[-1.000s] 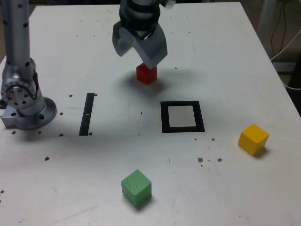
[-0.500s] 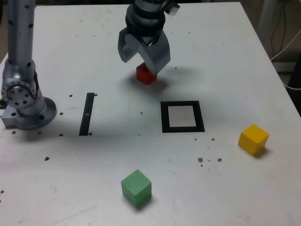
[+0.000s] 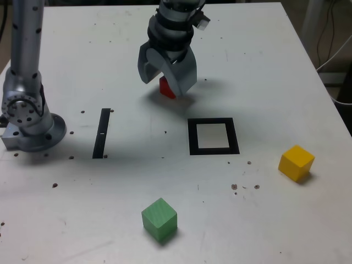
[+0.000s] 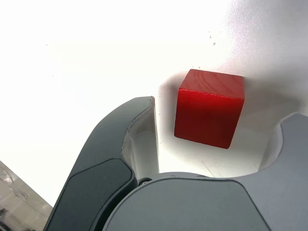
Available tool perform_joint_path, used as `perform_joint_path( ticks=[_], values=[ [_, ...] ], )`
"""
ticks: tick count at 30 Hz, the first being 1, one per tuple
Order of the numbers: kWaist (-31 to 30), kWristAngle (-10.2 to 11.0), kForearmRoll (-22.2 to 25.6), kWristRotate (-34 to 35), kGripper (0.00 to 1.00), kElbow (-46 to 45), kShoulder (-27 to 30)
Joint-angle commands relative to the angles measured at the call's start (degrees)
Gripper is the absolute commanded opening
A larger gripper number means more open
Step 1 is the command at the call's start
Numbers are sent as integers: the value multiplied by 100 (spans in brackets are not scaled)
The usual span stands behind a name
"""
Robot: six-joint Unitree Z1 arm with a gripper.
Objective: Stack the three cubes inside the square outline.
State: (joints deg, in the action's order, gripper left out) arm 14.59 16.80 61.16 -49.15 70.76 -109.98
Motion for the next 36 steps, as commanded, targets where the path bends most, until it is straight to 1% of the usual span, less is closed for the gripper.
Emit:
perform_joint_path(
  ticks=[1, 8, 16, 24, 29, 36],
  values=[
    [0, 7, -25, -2, 79, -6, -4],
    [16, 32, -59, 78, 63, 18, -81],
    [35, 24, -62, 108, 58, 14, -105],
    [44, 15, -55, 188, 48, 52, -121],
    [44, 13, -21, 264, 37, 114, -141],
    [44, -4, 30, 314, 29, 163, -170]
  ],
)
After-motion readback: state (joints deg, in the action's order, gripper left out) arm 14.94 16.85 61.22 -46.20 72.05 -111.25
